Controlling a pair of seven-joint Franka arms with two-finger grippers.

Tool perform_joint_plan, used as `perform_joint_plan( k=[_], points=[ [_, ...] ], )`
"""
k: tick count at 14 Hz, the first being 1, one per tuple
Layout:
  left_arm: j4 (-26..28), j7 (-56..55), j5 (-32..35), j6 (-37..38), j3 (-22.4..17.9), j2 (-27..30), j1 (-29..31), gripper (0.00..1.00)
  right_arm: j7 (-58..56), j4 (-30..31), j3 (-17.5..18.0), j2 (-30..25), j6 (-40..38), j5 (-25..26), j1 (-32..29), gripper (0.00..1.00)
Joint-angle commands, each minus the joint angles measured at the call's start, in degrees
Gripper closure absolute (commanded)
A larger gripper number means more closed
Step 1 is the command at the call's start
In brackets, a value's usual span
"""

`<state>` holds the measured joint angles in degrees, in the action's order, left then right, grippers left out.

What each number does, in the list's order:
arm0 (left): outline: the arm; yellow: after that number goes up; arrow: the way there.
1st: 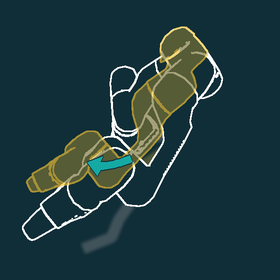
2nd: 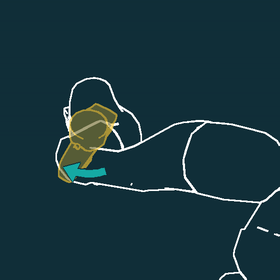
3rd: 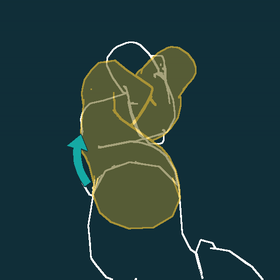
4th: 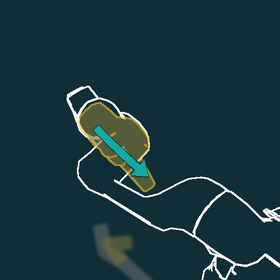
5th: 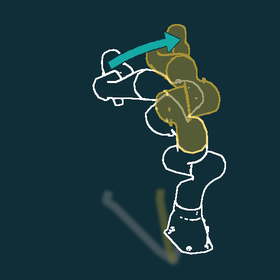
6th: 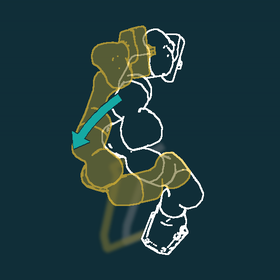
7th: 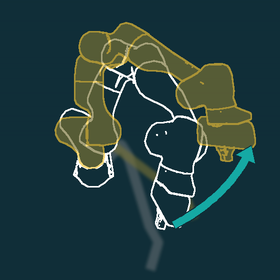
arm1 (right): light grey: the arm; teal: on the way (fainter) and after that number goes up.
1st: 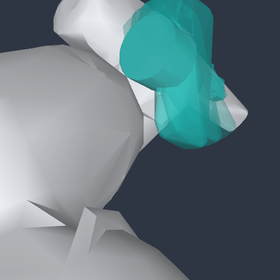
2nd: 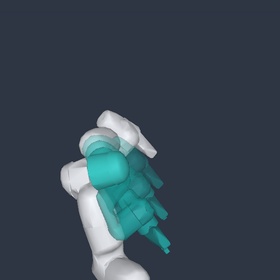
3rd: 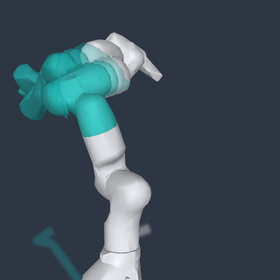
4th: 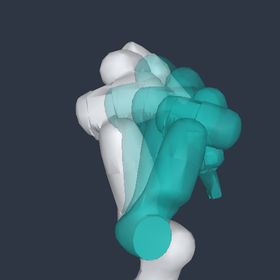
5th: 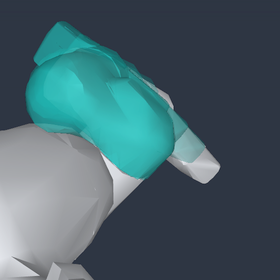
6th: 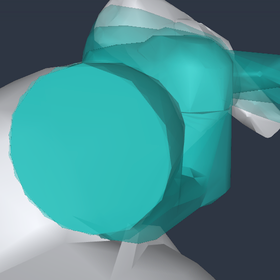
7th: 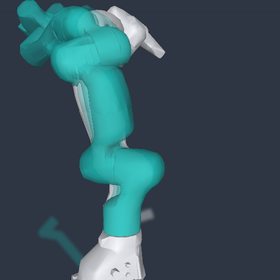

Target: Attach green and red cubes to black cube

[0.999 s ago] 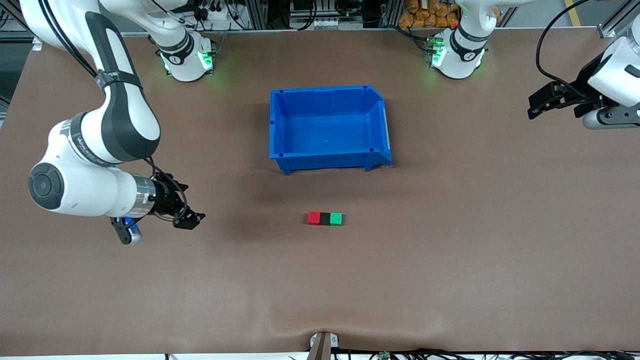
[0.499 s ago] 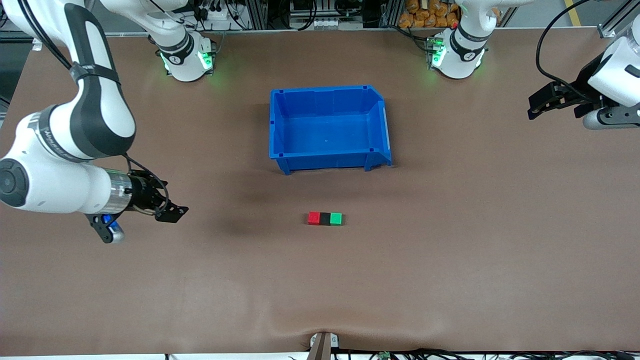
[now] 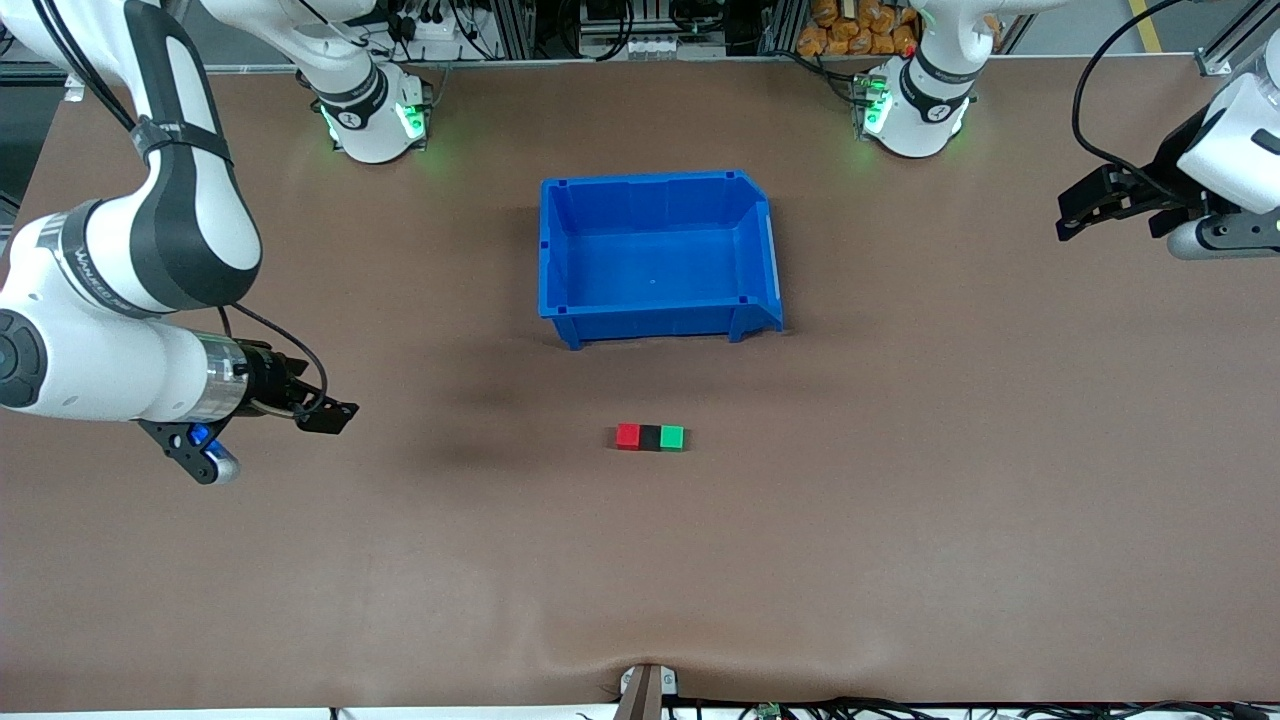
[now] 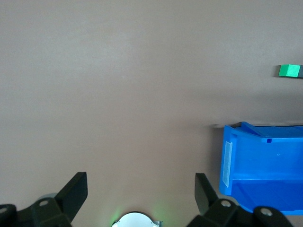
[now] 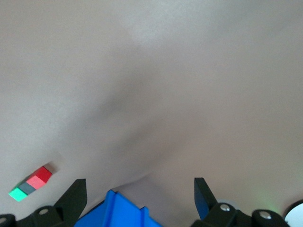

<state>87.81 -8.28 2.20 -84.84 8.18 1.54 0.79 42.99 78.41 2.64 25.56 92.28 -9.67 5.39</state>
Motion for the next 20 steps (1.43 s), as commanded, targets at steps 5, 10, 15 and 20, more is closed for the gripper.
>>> perform_joint_plan(
  k=[5,10,15,20],
  points=[
    [0.1,-0.2,0.8,-1.0,-0.2,0.9,0.4,0.00,-9.8,0.9,0.9,-1.8,-2.8,5.0,-1.9,0.00],
    [0.0,-0.2,1.1,-2.6,-0.4,1.1,0.8,0.00,-14.2,0.9,0.7,-2.8,-3.7,5.2,-2.9,0.00],
    [0.1,0.8,0.4,-2.9,-0.2,1.1,2.6,0.00,-20.9,0.9,0.7,-3.8,-4.2,6.1,-4.8,0.00],
    [0.3,0.9,0.4,-2.8,0.3,1.0,2.5,0.00,-30.1,0.9,0.6,-6.2,-4.5,10.2,-4.9,0.00]
  ],
)
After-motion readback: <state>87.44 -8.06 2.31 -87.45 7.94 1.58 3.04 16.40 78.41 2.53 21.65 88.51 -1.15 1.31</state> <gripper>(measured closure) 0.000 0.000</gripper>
